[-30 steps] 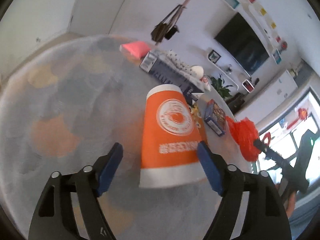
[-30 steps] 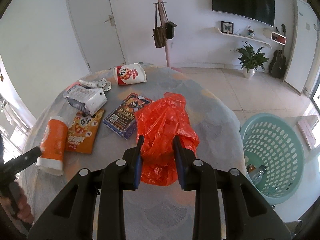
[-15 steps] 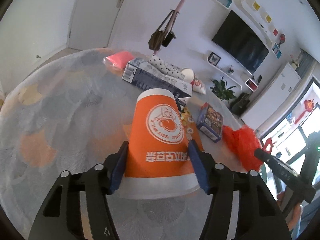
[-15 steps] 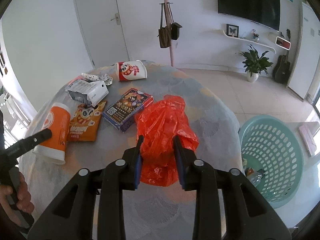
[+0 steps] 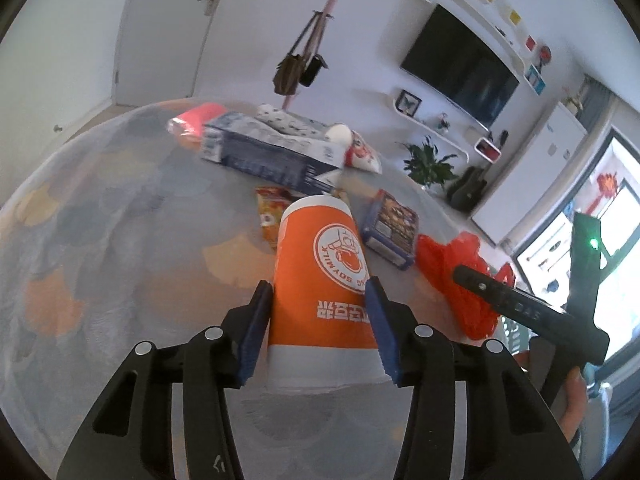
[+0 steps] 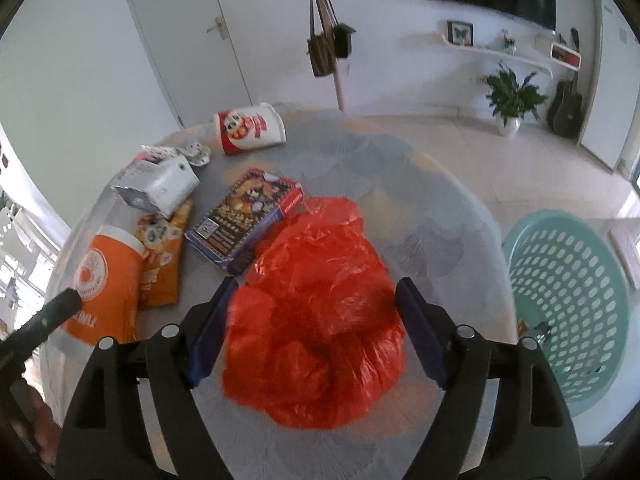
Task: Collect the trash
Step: 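Carry cup and red bag over the teal basket and open both tools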
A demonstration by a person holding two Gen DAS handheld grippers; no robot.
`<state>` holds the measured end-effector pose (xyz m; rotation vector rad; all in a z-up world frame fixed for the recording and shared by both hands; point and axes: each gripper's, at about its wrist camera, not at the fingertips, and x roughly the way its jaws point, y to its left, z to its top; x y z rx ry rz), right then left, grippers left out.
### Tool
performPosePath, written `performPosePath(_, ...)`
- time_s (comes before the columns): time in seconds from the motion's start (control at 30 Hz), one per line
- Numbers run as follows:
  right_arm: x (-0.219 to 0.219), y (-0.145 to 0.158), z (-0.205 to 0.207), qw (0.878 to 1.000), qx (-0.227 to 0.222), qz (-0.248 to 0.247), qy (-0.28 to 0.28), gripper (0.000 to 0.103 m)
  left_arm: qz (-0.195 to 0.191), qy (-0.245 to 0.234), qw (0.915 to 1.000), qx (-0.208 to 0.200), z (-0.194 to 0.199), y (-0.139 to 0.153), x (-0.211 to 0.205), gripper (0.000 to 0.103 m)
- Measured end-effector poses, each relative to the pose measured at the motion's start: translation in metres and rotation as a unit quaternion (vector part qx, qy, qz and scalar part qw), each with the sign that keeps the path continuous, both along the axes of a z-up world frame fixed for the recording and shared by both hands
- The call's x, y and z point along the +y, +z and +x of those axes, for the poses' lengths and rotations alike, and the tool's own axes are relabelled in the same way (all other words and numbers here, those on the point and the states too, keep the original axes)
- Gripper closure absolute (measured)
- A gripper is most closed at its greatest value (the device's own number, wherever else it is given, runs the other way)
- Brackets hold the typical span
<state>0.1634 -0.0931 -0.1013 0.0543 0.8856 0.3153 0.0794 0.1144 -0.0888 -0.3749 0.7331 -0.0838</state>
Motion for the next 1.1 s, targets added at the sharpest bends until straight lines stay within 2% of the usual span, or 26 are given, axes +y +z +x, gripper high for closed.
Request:
performPosePath(0.1,-0.001,-0.007,0.002,1.000,0.005,-0.009,-0.007,0.027,0.017,-0.007,0.9998,0.002,0.003,-0.001,-0.012,0.054)
performPosePath(0.27,-0.006,-0.014,0.004,1.000,0.017,0.003,-0.013,0.028,0.013,-0.016,0.9997,0.015,0.009,-0.009,-0.024,0.048)
performPosePath(0.43,-0.012,-0.011,0.000,1.000,0.011,0.005,-0.014,0.060,0.007,-0.009,0.9997,0.021,0.010,-0.017,-0.031,0.051)
performPosePath(0.5,-0.016,-0.006,-0.004,1.000,0.002,0.012,-0.014,0.063,0.005,-0.003,0.9999,0.010,0.005,-0.014,-0.031,0.053)
performPosePath(0.67,-0.034,0.015,-0.016,0.999,-0.025,0.029,-0.018,0.065,-0.003,-0.013,0.9995,-0.028,-0.009,0.007,-0.038,0.055)
performPosePath(0.77,-0.050,0.033,-0.021,0.998,-0.045,0.042,-0.030,0.065,-0.006,-0.035,0.9977,-0.058,-0.009,0.032,-0.054,0.055)
performPosePath(0.83,-0.065,0.045,-0.024,0.996,-0.062,0.043,-0.043,0.065,-0.001,-0.067,0.9946,-0.079,-0.001,0.052,-0.076,0.054)
performPosePath(0.97,-0.104,0.063,-0.028,0.992,-0.084,0.050,-0.079,0.065,-0.001,-0.120,0.9882,-0.095,0.022,0.072,-0.118,0.054)
performPosePath(1.1,-0.152,0.065,-0.029,0.986,-0.088,0.043,-0.133,0.065,0.008,-0.167,0.9809,-0.099,0.046,0.077,-0.167,0.053)
